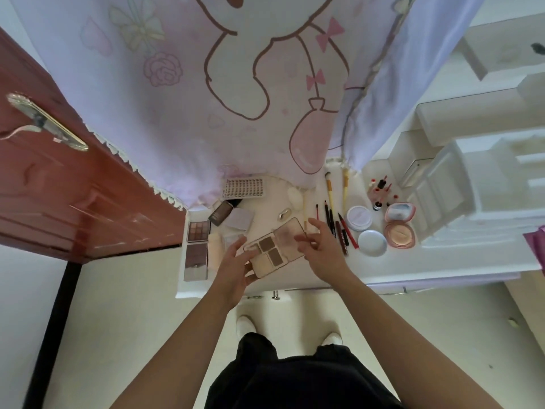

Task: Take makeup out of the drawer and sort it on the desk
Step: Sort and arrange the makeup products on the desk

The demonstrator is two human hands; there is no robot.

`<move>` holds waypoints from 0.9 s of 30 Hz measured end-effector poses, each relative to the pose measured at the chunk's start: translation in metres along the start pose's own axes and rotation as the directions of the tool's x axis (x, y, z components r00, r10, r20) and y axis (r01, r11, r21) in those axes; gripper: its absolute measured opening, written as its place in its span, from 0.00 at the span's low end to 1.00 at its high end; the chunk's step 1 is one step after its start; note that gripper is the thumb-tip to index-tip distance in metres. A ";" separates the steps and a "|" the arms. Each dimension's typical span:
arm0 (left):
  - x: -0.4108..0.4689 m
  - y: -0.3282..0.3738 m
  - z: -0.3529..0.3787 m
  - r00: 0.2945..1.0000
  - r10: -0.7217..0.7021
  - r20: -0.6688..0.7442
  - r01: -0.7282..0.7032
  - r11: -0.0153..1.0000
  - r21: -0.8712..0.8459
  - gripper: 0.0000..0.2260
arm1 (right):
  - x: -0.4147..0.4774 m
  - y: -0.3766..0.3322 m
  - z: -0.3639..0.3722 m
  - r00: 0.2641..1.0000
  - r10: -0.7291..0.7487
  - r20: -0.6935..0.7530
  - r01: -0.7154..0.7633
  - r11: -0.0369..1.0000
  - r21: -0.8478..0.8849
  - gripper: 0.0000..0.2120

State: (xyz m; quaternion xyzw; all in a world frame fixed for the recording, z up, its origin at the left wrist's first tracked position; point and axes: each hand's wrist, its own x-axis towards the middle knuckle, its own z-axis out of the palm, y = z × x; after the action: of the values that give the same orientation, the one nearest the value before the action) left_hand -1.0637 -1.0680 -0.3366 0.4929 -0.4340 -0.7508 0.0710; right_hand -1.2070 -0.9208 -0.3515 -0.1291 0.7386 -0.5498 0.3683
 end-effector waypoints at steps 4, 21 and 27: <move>0.016 0.001 -0.019 0.998 0.041 0.047 -0.055 0.932 0.358 0.12 | 0.014 -0.007 0.001 1.000 -0.015 0.010 0.016 0.997 -0.074 0.18; 0.090 -0.027 -0.125 0.996 -0.085 0.032 0.074 0.965 0.250 0.12 | 0.052 0.054 0.112 1.000 -0.003 -0.023 -0.016 0.608 -0.793 0.34; 0.104 -0.021 -0.114 0.999 -0.039 0.012 0.034 0.950 0.309 0.10 | 0.032 0.074 0.120 0.999 0.024 -0.035 -0.042 0.447 -0.894 0.32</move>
State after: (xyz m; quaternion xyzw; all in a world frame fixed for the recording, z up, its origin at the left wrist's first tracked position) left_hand -1.0180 -1.1774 -0.4381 0.4993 -0.5374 -0.6792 -0.0247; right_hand -1.1309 -0.9988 -0.4463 -0.2843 0.9227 -0.0732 0.2497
